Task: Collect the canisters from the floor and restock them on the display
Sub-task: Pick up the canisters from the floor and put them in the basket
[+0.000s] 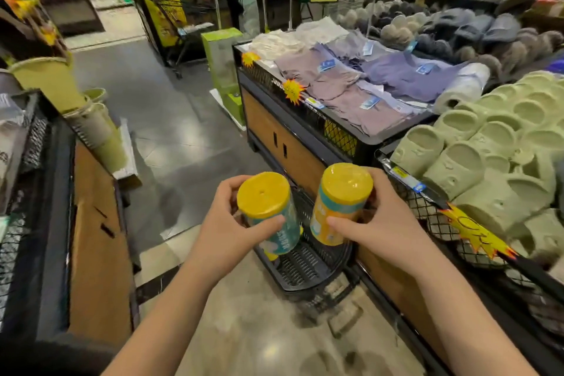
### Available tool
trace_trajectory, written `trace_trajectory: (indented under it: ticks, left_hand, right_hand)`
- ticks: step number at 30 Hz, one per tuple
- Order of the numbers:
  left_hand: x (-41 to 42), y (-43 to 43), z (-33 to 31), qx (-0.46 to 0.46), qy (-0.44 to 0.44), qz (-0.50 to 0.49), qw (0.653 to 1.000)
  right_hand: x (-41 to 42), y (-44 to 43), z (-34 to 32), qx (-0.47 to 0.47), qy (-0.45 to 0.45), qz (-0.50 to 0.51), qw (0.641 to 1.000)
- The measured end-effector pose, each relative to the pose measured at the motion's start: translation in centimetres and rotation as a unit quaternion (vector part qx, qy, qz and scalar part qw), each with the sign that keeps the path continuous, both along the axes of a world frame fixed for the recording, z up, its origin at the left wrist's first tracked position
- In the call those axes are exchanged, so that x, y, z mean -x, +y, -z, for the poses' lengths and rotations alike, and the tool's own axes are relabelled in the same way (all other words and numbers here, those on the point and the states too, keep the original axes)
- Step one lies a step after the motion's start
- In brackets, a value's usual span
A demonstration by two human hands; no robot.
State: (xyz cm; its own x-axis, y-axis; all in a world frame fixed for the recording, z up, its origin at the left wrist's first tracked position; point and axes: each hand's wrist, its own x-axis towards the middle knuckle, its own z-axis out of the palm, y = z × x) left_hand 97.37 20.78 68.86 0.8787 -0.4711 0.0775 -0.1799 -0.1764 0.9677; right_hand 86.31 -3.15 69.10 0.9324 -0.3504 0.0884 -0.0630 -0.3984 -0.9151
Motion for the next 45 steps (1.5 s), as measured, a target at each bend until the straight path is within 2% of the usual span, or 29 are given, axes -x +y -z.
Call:
trace_trajectory:
  ticks: [4,11,20,26,30,35,39,45]
  left_hand:
    - [-5.1,-1.7,2.1,-0.013,0.017,-0.015,1.0]
    - [-15.0,-4.2,7.6,-0.086,0.01,0.005,0.996]
    - [-26.3,-9.2,17.2,-0.142,0.044,0.056,0.987]
    - [-30.0,-13.4,25.7,-0.152,0.109,0.042,0.982]
    - [-31.2,-15.5,33.5,-0.18,0.12,0.027,0.976]
    - [-31.3,-16.9,43.8,-0.218,0.123,0.034,0.968]
    - [-30.3,-17.5,50.9,-0.239,0.139,0.05,0.96]
    - [-28.7,-17.5,59.9,-0.272,0.164,0.036,0.947]
  right_hand:
    - [-5.1,-1.9,1.3,0.021,0.009,-0.028,0.999]
    - [-13.5,-4.9,6.0,0.03,0.06,0.002,0.998]
    - [-23.2,-8.9,15.8,0.021,0.135,0.054,0.989]
    - [-27.2,-12.1,26.0,0.049,0.144,0.041,0.988]
    - [-29.0,-14.0,34.2,0.058,0.17,0.036,0.983]
    - [-30.7,-14.5,45.1,0.048,0.206,0.044,0.976]
    - [-31.6,-13.5,52.5,-0.002,0.212,0.043,0.976]
    - [-32.7,-12.6,61.1,0.073,0.259,0.074,0.96]
